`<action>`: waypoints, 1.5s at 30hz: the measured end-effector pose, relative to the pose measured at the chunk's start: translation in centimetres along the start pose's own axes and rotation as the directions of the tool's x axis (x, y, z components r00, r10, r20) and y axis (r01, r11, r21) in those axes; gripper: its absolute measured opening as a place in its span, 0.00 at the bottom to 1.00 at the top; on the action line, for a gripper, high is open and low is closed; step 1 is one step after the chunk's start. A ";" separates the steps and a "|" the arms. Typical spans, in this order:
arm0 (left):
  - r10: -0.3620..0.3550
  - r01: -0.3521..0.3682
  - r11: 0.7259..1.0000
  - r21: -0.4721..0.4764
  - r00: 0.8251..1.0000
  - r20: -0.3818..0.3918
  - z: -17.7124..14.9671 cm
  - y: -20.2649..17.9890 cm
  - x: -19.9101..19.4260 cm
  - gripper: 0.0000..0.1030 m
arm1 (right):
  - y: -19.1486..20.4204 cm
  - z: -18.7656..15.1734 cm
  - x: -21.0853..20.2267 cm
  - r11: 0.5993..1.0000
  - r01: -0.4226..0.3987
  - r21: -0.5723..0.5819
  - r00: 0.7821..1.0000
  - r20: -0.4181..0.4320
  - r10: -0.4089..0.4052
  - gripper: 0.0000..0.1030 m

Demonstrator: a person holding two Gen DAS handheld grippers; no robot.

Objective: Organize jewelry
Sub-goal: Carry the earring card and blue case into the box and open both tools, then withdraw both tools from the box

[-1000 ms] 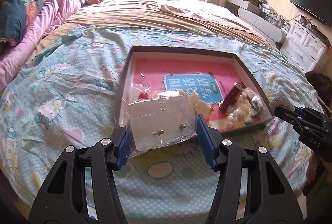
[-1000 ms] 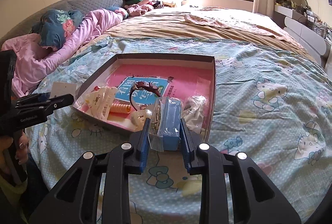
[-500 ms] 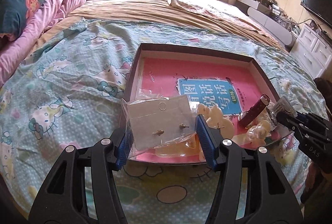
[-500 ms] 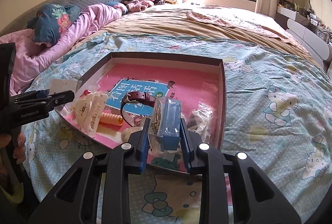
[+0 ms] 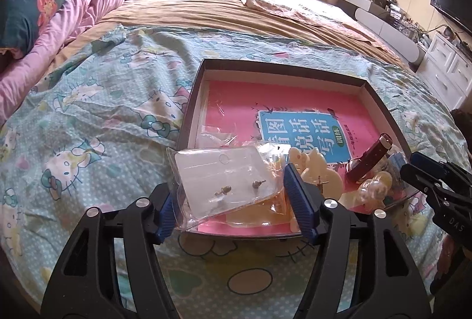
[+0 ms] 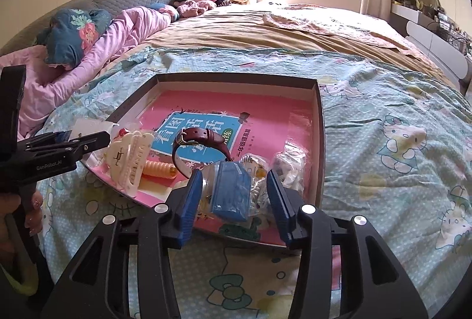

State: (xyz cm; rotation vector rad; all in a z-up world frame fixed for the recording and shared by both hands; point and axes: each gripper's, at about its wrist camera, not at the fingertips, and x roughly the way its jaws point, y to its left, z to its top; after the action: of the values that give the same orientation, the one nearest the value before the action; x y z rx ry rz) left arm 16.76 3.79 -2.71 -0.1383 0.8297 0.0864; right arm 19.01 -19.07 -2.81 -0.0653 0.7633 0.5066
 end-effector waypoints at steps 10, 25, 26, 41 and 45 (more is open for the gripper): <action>-0.019 0.018 1.000 0.009 0.999 0.044 0.0 -0.6 -2.7 0.68 | 0.1 -0.5 -5.0 1.000 -0.004 0.026 0.996 0.084 0.002 0.74; -0.055 0.047 0.997 0.066 0.991 0.121 -2.3 -2.1 -10.1 0.91 | 1.1 -2.5 -10.6 0.999 -0.001 0.046 0.989 0.149 -0.006 0.87; -0.056 0.048 0.997 0.066 0.991 0.120 -2.8 -2.0 -10.5 0.91 | 1.3 -2.7 -10.7 0.999 0.008 0.048 0.988 0.151 -0.015 0.89; -0.065 0.063 0.998 0.022 0.994 0.088 -7.9 -1.4 -11.4 0.91 | 4.0 -6.6 -10.4 0.999 0.036 0.039 0.993 0.108 -0.040 0.95; -0.073 0.071 0.997 0.020 0.994 0.084 -8.1 -1.5 -11.2 0.91 | 4.8 -7.2 -9.9 0.999 0.027 0.026 0.996 0.084 -0.029 0.95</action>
State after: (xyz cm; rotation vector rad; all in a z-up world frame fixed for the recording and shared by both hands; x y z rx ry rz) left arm 3.51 0.77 0.32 -0.1469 0.7404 0.0171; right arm 6.14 -20.70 -0.73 -0.0310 0.6853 0.4700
